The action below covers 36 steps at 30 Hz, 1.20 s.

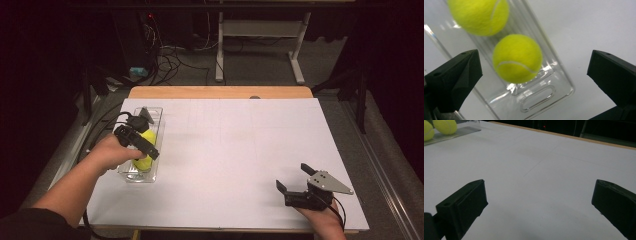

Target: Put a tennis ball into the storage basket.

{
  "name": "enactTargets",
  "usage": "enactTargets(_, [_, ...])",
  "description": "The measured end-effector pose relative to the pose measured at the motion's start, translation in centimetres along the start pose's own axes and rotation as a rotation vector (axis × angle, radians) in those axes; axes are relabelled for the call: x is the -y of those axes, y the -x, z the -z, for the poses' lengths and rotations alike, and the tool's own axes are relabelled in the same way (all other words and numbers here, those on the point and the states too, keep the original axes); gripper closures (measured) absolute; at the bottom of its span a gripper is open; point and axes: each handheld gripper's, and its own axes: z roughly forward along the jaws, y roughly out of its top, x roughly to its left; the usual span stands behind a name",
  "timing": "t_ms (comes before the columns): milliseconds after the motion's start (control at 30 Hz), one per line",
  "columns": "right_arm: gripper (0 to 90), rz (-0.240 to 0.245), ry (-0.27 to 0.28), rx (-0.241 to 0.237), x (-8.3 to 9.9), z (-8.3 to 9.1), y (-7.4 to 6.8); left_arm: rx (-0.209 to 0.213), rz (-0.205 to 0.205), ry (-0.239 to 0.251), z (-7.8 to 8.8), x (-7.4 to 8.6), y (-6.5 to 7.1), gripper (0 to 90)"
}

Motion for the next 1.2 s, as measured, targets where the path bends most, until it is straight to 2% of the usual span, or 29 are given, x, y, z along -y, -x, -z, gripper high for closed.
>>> enactTargets(467, [0.0,0.000,0.003,-0.003,0.0,0.0,0.0,0.028,-0.115,0.003,-1.4,-3.5,5.6,0.4])
enactTargets(733, [0.0,0.000,0.003,-0.006,0.0,0.0,0.0,0.045,-0.164,0.006,-1.9,-4.8,7.8,0.4])
enactTargets(833, [0.0,0.000,0.005,-0.007,0.0,0.0,0.0,0.053,-0.178,0.012,-2.3,-4.9,8.3,0.4])
enactTargets(933, [0.0,0.000,0.005,-0.007,0.0,0.1,0.0,0.079,-0.183,0.036,-2.9,-4.6,8.8,0.4])
enactTargets(1133, [0.0,-0.003,0.008,-0.008,-0.1,0.2,0.0,0.083,-0.202,0.084,-5.1,-3.3,9.7,0.4])
enactTargets(1200, [0.0,-0.004,0.008,-0.008,-0.1,0.2,0.0,0.098,-0.195,0.113,-5.9,-2.8,10.0,0.4])
